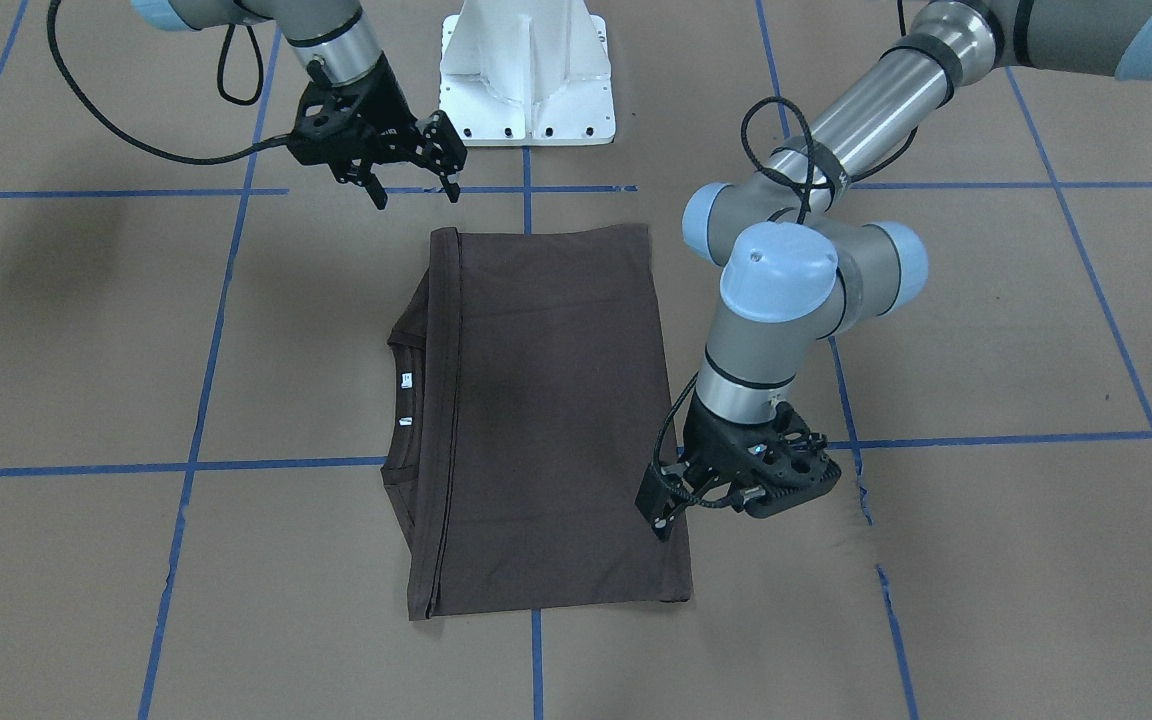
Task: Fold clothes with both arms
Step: 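Release the right gripper and move it over the shirt's middle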
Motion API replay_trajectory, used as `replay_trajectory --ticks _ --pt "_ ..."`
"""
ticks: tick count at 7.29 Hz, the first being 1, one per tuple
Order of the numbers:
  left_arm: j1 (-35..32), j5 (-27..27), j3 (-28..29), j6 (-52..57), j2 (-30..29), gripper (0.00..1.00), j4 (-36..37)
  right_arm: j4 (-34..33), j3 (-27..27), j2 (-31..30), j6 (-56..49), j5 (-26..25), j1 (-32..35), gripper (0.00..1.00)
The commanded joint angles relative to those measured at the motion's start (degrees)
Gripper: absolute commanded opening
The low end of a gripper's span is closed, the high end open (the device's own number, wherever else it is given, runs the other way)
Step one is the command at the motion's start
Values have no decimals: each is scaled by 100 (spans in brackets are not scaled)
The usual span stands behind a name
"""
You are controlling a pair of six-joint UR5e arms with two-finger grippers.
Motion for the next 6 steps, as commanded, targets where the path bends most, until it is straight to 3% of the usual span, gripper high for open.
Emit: replay_trajectory --ticks 1,3,6 --pt "20 -95 -1795 258 727 100 1044 -738 -698 624 -925 -15 -13 100" --pt "29 -279 -2092 258 862 100 1206 -1543 -1339 1247 -1487 -7 -65 100" --pt "29 -279 -2083 258 862 100 1206 -1741 -1790 1338 -1667 54 -249 100"
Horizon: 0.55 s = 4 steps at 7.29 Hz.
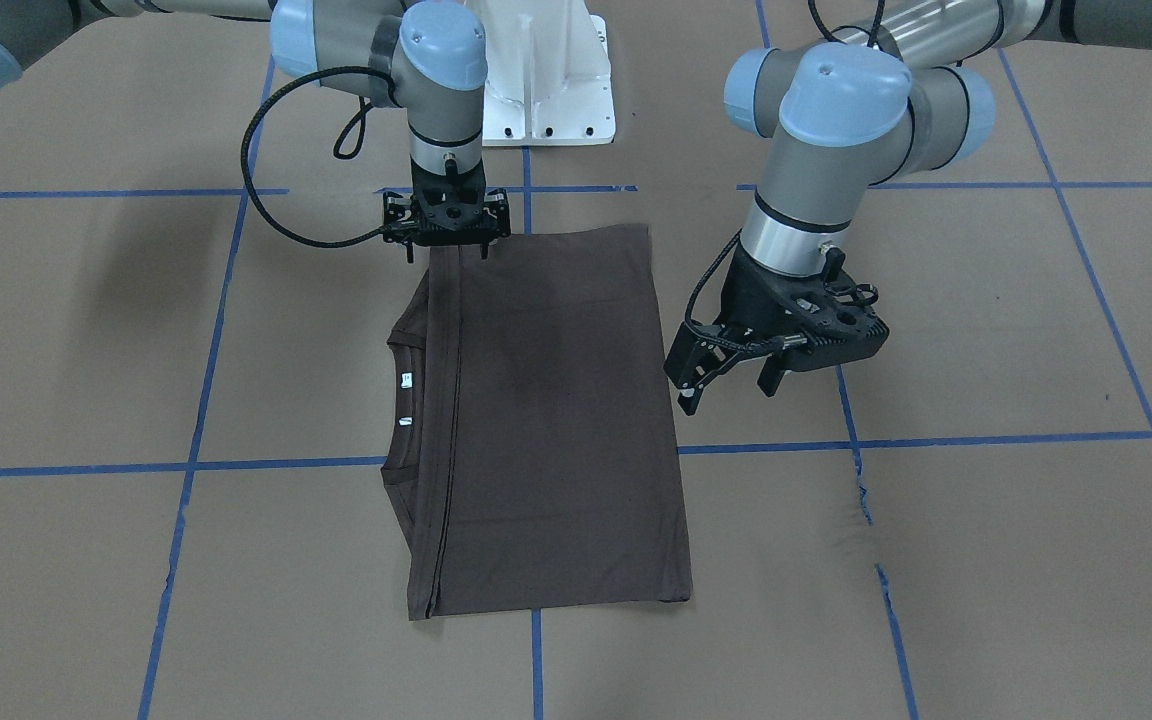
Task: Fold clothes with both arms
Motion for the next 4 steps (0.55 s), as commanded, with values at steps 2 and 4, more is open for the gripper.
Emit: replay_trajectory --ticks 2,4 --pt "0 -4 -2 0 4 100 5 -60 -305 -4 -86 193 -79 100" --pt "9 -4 33 0 13 100 -4 -287 -254 22 -191 264 -79 100"
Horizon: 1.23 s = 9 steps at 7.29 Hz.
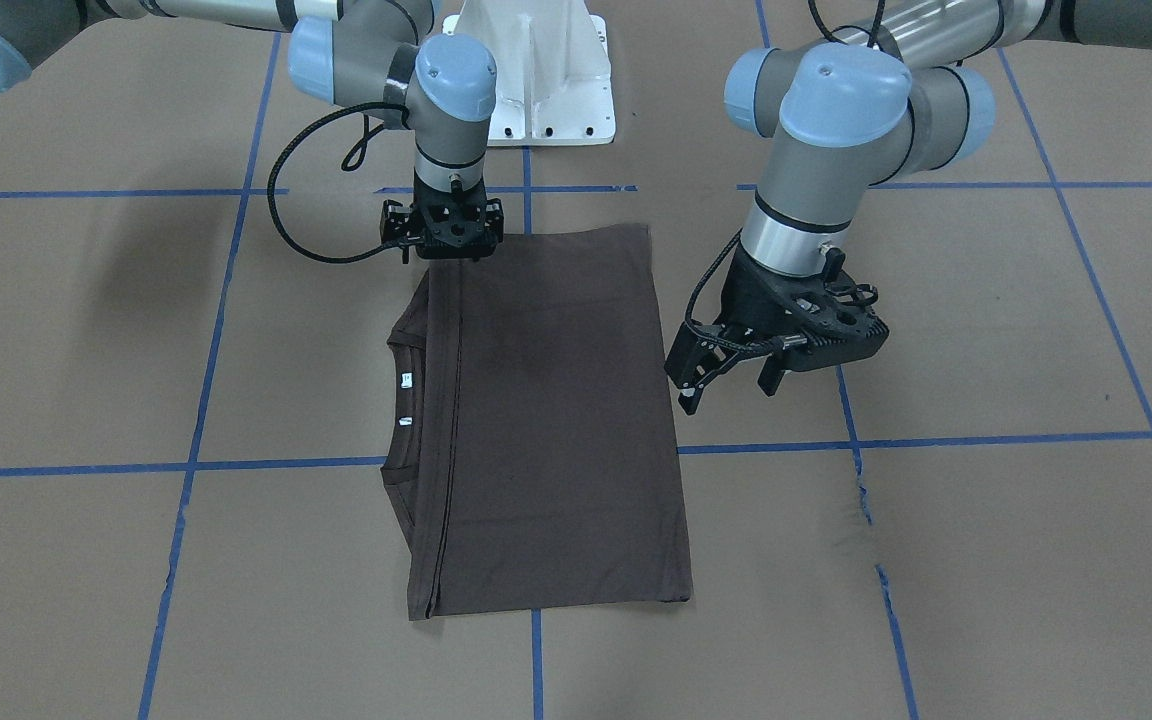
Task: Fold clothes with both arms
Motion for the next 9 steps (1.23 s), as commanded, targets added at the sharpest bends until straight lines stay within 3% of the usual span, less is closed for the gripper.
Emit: replay_trajectory --ticks 1,9 --pt "3 0 28 0 3 100 -12 -245 85 14 -124 72 6 100" --pt "21 -18 37 -35 -6 100 -12 -342 85 -74 -142 81 6 100"
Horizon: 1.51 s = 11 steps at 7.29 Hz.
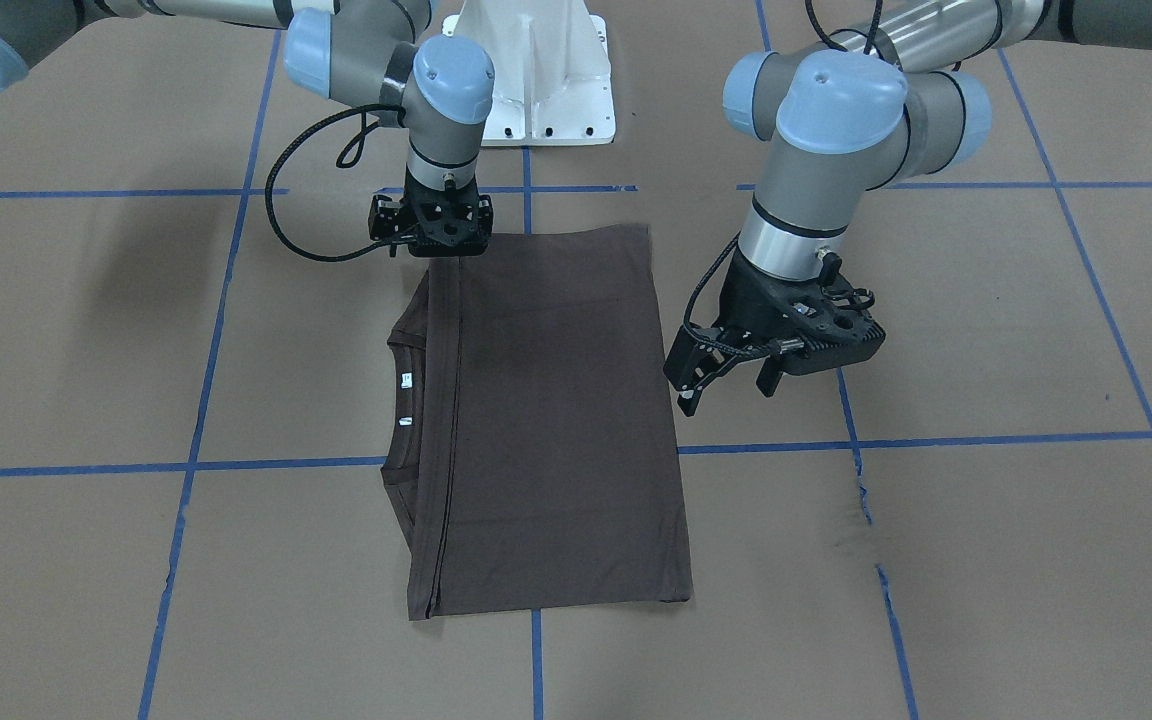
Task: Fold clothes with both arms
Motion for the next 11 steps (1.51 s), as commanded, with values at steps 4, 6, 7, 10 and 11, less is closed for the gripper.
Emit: replay_trajectory --ticks 4,6,7,10,11 --pt "0 -7 -4 -6 -9 100 0 -358 94 -19 -243 0 149 100" --pt "53 -7 -4 -33 -9 100 0 -384 164 -167 -296 9 237 100" --pt "53 -7 -21 -41 -18 100 0 -393 382 -403 -348 9 272 100" --pt "62 -7 -30 -41 -9 100 0 -543 788 -565 -437 18 343 100" --pt "53 -7 -13 -33 0 100 0 -508 745 -338 -445 18 369 100"
